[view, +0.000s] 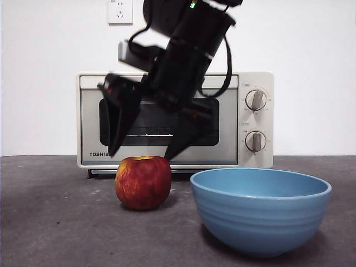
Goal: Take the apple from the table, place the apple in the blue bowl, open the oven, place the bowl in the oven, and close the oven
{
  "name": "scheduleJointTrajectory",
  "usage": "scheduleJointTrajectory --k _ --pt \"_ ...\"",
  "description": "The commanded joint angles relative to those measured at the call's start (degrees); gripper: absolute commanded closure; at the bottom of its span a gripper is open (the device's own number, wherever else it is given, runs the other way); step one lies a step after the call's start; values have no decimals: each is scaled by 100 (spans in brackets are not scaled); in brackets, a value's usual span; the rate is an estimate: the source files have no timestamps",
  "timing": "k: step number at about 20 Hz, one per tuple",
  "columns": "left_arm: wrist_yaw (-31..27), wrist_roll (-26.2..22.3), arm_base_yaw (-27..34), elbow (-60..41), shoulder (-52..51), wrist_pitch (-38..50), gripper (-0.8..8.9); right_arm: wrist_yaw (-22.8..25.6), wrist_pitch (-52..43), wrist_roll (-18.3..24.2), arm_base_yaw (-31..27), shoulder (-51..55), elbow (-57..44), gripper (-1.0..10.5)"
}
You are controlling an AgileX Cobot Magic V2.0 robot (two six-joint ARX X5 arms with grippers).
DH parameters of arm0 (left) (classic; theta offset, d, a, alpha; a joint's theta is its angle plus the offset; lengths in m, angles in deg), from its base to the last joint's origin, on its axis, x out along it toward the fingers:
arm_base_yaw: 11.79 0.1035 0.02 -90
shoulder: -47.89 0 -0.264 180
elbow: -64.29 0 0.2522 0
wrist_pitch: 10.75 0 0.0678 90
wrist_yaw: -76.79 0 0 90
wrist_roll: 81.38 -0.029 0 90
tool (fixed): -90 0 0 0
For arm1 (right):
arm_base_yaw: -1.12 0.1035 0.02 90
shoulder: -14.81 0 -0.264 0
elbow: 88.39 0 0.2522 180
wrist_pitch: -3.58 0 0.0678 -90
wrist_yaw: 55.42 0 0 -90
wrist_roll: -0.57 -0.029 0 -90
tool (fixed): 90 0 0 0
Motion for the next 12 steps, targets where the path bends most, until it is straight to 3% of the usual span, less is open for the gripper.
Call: scheduleJointTrajectory --k 1,7,12 --pt "26 -94 -11 114 26 46 806 7 -48 83 85 -267 146 414" --pt "26 -94 -11 114 26 37 806 131 -44 76 140 -560 146 421" --pt "26 -94 -11 114 26 44 806 151 33 -94 151 -560 146 570"
